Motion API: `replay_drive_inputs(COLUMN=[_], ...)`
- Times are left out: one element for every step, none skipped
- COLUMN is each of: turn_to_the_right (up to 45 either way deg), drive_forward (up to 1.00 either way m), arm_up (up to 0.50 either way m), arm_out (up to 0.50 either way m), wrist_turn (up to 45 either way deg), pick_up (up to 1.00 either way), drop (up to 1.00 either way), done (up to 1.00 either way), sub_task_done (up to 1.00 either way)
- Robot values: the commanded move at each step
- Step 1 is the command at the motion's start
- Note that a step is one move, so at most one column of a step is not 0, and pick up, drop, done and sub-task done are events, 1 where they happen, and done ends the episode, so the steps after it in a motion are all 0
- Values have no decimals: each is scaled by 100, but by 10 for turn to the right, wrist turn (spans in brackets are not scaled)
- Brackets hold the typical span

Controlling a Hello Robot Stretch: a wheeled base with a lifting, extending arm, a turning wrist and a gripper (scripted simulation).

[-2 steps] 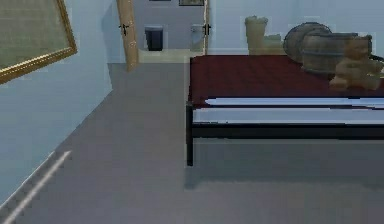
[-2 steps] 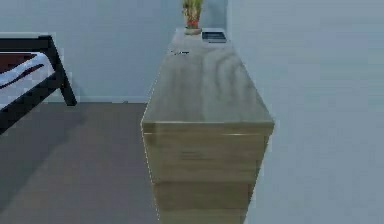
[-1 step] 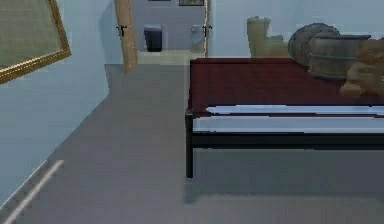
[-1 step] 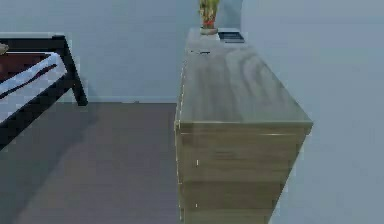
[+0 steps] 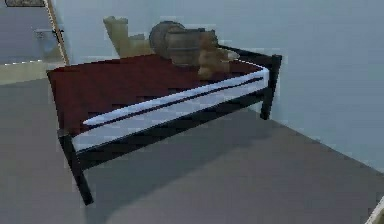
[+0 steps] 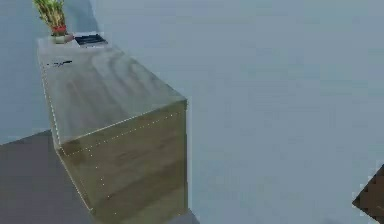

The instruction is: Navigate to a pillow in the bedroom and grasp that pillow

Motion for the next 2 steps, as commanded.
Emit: replay_drive_inputs(turn_to_the_right=[0,360], drive_forward=[75,0], arm_up=[0,0], arm_out=[0,0], wrist_turn=[0,0], pick_up=[0,0], drop=[0,0], done=[0,0], sub_task_done=[0,0])
